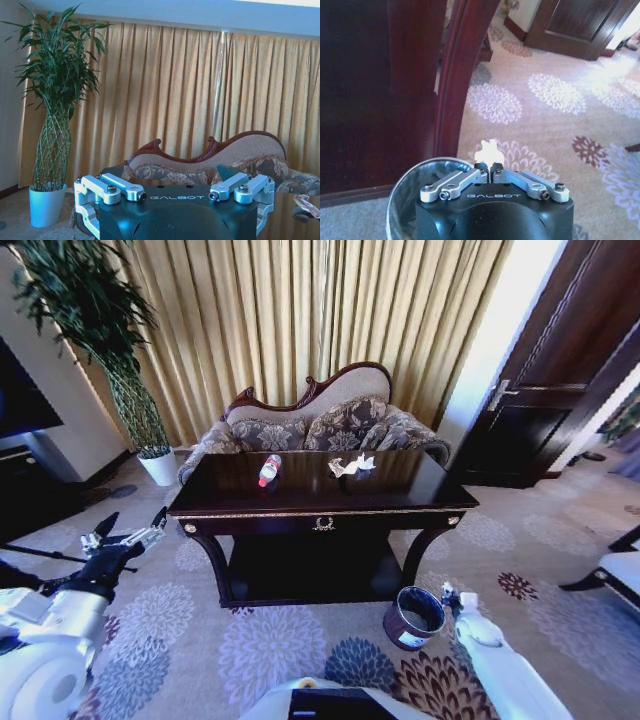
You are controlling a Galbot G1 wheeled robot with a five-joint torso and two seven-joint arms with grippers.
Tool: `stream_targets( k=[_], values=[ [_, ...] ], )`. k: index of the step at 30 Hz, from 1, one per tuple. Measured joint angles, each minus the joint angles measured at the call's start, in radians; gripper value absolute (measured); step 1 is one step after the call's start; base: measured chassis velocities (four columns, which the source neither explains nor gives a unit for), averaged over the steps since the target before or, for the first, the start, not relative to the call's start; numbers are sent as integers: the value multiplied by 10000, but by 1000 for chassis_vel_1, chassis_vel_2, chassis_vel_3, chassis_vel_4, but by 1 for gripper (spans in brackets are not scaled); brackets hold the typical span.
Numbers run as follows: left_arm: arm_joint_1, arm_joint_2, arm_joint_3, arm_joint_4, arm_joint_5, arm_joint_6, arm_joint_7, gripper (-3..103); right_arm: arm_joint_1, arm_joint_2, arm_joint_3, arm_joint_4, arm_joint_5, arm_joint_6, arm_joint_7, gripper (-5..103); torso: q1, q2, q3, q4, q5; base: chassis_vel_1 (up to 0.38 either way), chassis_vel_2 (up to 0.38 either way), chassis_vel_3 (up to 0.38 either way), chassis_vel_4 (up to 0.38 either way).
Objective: Move to the front of the table and place the trash on the table into the trash bin.
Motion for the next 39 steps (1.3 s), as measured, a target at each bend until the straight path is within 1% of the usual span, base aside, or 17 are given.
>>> stream_targets(
  k=[3,4,6,7,10,12,16,19,21,22,25,27,28,30,32,33,39],
  values=[
    [-17,45,-42,0,-73,0,-3,100,35,191,-59,-81,-150,4,-4,1,0,0,0,0,4,0,0,0,0],
    [-23,69,-54,0,-95,0,-7,100,29,290,-89,-72,-211,4,-5,-2,0,0,0,-2,2,0,0,0,0],
    [-8,83,-61,0,-115,0,-15,100,54,489,-84,-61,-257,24,-6,7,-1,1,-1,-4,-1,0,0,0,0],
    [-8,83,-61,0,-115,0,-15,100,54,489,-84,-61,-257,24,-6,7,-1,1,-1,-4,-1,0,0,0,0],
    [38,106,-64,1,-141,0,-14,100,140,679,54,-122,-237,184,0,22,-1,1,-1,4,-1,0,0,0,0],
    [38,118,-58,1,-145,0,-14,100,139,695,82,-137,-234,202,2,22,-1,0,-1,3,0,0,0,0,0],
    [-16,200,0,3,-196,4,-4,100,51,688,285,-165,-204,278,17,44,-1,1,-1,-3,1,0,0,0,0],
    [-16,205,7,4,-239,7,-2,100,10,631,348,-205,-182,390,13,50,-1,1,-1,-2,0,0,0,0,0],
    [2,196,22,5,-251,7,5,100,-40,587,405,-226,-166,503,2,61,-1,1,-1,-2,0,0,0,0,0],
    [2,196,22,5,-251,7,5,100,-40,587,405,-226,-166,503,2,61,-1,1,-1,-2,0,0,0,0,0],
    [22,189,33,5,-255,8,21,100,-142,562,478,-177,-130,547,-7,77,-1,1,-1,-3,2,0,0,0,0],
    [28,191,32,5,-256,8,24,100,-165,564,502,-153,-126,550,-8,77,-1,1,-1,-2,1,0,0,0,0],
    [41,198,23,5,-261,3,26,100,-193,575,535,-122,-112,573,-14,88,-1,1,-1,-1,1,0,0,0,0],
    [50,203,17,5,-278,-3,26,100,-217,587,547,-98,-89,603,-25,88,-1,2,-1,-1,1,0,0,0,0],
    [64,214,5,5,-301,-13,26,100,-264,612,573,-66,-56,645,-83,97,-1,1,-1,-1,2,0,0,0,0],
    [64,216,3,5,-309,-20,26,100,-285,625,603,-55,-48,669,-144,99,-1,1,-1,-2,2,0,0,0,0],
    [57,217,4,6,-348,-35,26,100,-341,642,674,-63,1,699,-215,100,-1,1,-2,-1,1,0,0,0,0]
  ],
)
